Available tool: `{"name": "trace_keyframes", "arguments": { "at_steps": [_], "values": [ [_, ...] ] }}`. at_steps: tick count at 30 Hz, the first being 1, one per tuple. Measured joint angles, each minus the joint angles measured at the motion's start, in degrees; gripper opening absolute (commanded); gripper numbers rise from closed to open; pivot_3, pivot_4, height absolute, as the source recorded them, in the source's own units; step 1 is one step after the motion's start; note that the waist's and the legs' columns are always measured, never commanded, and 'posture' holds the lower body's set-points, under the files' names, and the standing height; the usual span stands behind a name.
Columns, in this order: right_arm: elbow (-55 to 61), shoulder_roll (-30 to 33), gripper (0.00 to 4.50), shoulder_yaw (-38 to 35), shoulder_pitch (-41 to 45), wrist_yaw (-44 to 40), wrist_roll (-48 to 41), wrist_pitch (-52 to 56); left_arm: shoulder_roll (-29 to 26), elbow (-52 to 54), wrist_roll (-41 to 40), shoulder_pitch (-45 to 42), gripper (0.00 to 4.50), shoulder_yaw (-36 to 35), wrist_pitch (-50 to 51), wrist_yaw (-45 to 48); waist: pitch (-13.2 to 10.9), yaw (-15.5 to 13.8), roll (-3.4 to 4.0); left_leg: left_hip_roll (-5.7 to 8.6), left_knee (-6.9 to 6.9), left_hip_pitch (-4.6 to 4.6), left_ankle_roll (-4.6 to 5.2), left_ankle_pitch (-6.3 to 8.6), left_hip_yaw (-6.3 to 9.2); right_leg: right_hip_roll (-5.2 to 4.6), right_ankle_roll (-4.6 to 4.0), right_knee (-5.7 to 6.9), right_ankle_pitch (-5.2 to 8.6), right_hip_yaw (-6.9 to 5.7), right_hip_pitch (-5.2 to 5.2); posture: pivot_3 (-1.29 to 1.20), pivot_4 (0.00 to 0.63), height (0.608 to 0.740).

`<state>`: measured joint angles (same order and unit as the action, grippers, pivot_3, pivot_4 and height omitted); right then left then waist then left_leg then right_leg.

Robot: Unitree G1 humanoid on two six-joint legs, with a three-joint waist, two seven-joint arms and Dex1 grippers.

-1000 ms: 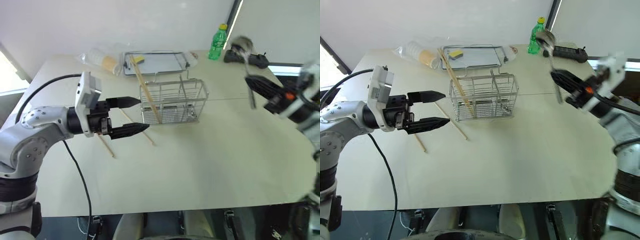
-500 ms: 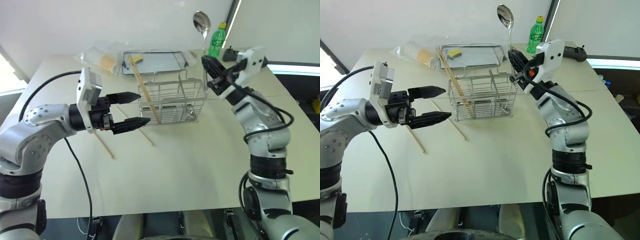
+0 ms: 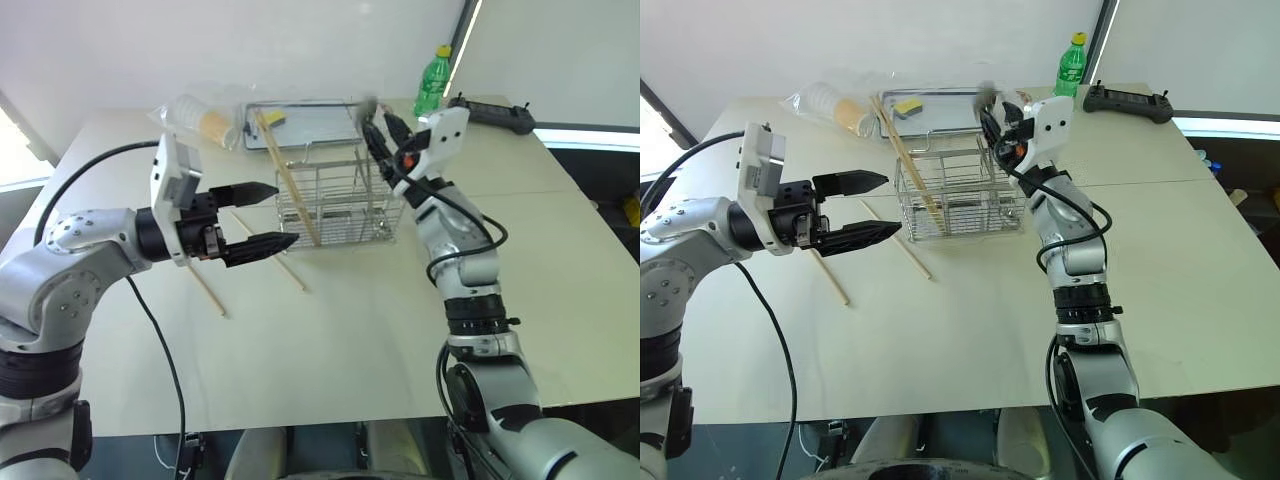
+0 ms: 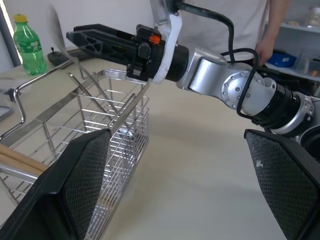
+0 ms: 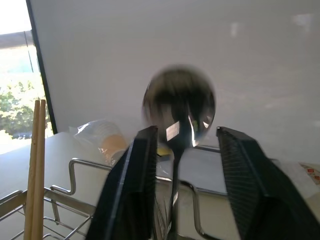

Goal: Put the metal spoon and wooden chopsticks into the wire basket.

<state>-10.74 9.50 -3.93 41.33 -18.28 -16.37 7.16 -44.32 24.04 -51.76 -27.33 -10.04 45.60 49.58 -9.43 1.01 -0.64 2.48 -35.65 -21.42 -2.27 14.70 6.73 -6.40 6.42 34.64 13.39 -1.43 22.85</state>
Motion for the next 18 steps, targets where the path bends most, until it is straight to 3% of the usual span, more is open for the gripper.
{"name": "trace_keyframes", "arguments": {
  "at_steps": [2, 15, 18],
  "values": [
    [0.0, 0.1, 4.47, -0.2, 0.0, 0.1, 0.1, -0.1, 0.0, -0.1, 0.0, -0.1, 4.5, 0.0, -0.1, 0.0, 0.0, 0.0, 0.0, 0.0, 0.01, 0.01, 0.0, 0.0, 0.0, 0.0, 0.0, 0.03, 0.0, 0.0, 0.01, 0.0, 0.15, 0.709],
    [2.2, 3.5, 4.47, -2.3, -0.5, 1.1, 0.4, 1.6, 0.6, -1.8, 1.3, -1.1, 4.5, 0.2, -1.5, 0.3, 0.0, 0.0, -0.01, 0.0, 0.0, 0.02, -0.01, -0.01, 0.0, 0.01, -0.02, 0.37, 0.01, 0.05, 0.18, 0.0, 0.15, 0.709],
    [4.8, 7.1, 4.47, -2.5, -0.5, -0.1, 0.0, 4.3, 0.8, -2.1, 1.5, -2.2, 4.5, 0.3, -1.7, 0.6, 0.0, -0.1, 0.01, 0.01, 0.0, -0.03, -0.01, -0.01, 0.0, 0.01, -0.02, 0.36, 0.01, 0.06, 0.2, 0.0, 0.15, 0.709]
  ]
}}
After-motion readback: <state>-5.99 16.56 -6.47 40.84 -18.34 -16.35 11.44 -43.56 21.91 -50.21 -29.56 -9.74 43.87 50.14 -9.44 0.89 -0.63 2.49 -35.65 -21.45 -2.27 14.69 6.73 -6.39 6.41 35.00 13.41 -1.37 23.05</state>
